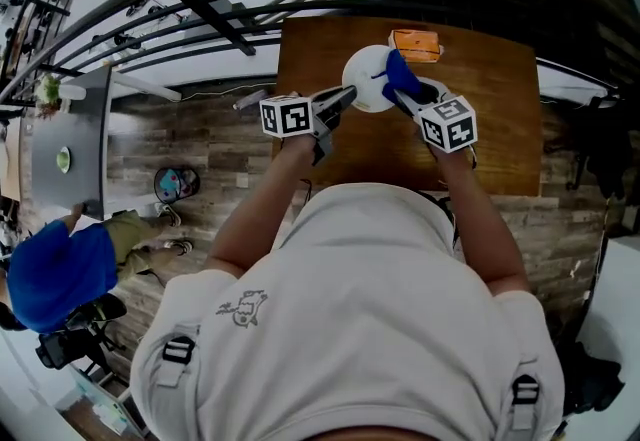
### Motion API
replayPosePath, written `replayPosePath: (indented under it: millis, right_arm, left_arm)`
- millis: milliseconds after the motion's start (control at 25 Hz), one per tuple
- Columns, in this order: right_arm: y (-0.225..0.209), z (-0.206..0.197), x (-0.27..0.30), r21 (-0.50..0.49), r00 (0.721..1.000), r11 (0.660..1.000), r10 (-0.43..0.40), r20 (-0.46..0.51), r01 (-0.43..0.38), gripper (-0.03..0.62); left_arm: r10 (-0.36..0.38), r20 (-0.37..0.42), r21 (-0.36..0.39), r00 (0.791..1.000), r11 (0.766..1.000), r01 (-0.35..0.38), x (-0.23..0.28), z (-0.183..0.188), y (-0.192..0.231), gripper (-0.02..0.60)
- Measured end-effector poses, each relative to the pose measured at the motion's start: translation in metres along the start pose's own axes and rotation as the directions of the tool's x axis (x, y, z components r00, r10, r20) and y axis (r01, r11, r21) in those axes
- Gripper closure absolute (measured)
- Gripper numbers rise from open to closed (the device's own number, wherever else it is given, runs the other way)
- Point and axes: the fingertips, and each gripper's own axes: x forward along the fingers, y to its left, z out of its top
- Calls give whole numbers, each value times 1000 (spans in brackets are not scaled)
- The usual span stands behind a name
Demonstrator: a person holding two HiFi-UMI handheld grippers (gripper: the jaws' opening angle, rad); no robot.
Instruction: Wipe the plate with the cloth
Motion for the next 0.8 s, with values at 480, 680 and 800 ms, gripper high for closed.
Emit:
replayPosePath:
  millis: [480,680,800]
  right_arm:
    - [56,55,34,-116,994,987,112,12,-110,467]
    - [81,40,36,-83,984,980,178,-8,-178,467]
    - [86,27,35,-74,980,978,194,-38,-197,467]
  left_arm:
    - [-21,-4,32,1000,999,21,-9,4,-8,555]
    - [-23,73,-20,997,1000,24,-25,22,-5,558]
    - [-7,118,-27,993,1000,11,-36,36,0,560]
